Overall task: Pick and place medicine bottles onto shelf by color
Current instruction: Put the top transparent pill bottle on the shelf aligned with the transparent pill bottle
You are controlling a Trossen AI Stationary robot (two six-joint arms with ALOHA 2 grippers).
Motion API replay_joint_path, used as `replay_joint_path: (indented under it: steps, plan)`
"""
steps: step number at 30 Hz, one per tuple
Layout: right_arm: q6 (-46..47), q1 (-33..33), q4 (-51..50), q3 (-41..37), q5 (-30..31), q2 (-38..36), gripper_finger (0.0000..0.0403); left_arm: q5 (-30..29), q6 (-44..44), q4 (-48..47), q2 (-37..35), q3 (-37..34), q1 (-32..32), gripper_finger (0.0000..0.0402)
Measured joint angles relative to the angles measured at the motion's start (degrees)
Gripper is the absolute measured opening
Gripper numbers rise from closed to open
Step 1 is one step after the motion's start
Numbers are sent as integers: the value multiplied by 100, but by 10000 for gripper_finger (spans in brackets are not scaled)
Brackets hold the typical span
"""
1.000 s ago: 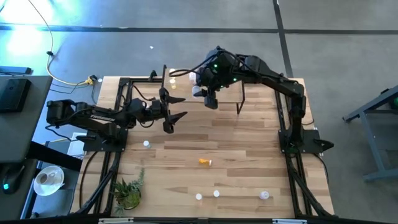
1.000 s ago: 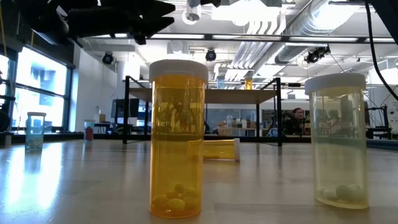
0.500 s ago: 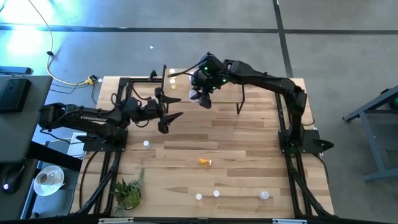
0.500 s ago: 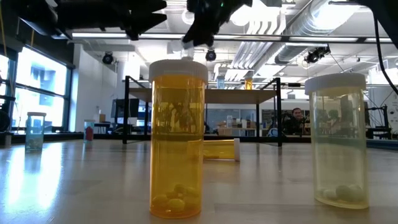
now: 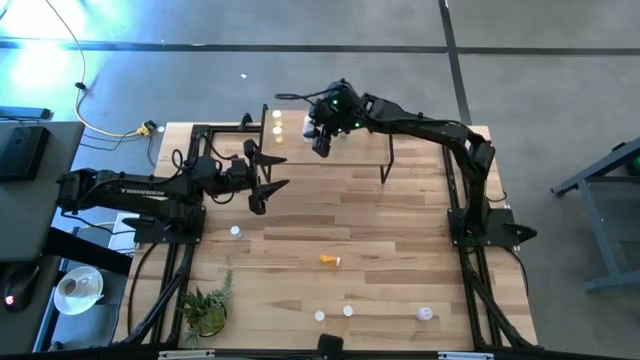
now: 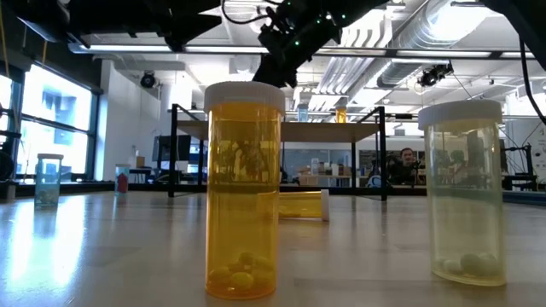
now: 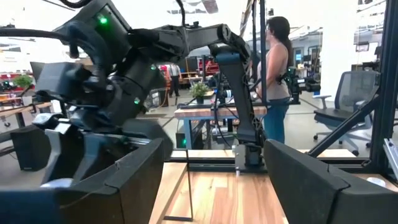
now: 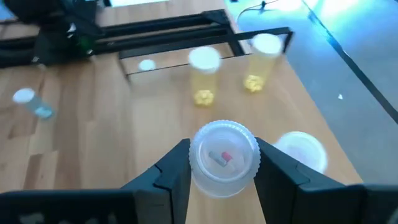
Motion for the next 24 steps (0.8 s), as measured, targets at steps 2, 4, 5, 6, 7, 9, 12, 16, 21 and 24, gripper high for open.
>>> replay_joint_path:
  steps: [2, 4, 5, 6, 7, 9, 12, 16, 21, 24]
  plan:
    - [111, -46, 121, -43, 6, -1, 130, -1, -2, 5, 0, -1, 0, 266]
    - [169, -64, 108, -62, 13, -2, 130, -1, -2, 4, 0, -1, 0, 266]
    - [175, -64, 83, -64, 13, -1, 130, -1, -2, 5, 0, -1, 0, 266]
    - [194, -60, 91, -66, 11, 11, 130, -1, -4, 6, 0, -1, 0, 266]
    - [226, -54, 121, -66, 9, 19, 130, -1, -8, 6, 0, -1, 0, 266]
    - [265, -22, 129, -66, 8, 70, 130, -1, -8, 7, 0, -1, 0, 266]
    - [174, 32, 91, -66, 18, 225, 130, -1, -23, 7, 0, -1, 0, 266]
    - [108, 50, 46, -68, 119, 310, 130, -1, -22, -46, 0, -1, 0, 266]
    - [109, 36, -116, -68, 125, 315, 130, -1, -2, -48, 0, -1, 0, 266]
    - [107, 37, -146, -68, 163, 315, 130, -1, -2, -50, 0, -1, 0, 266]
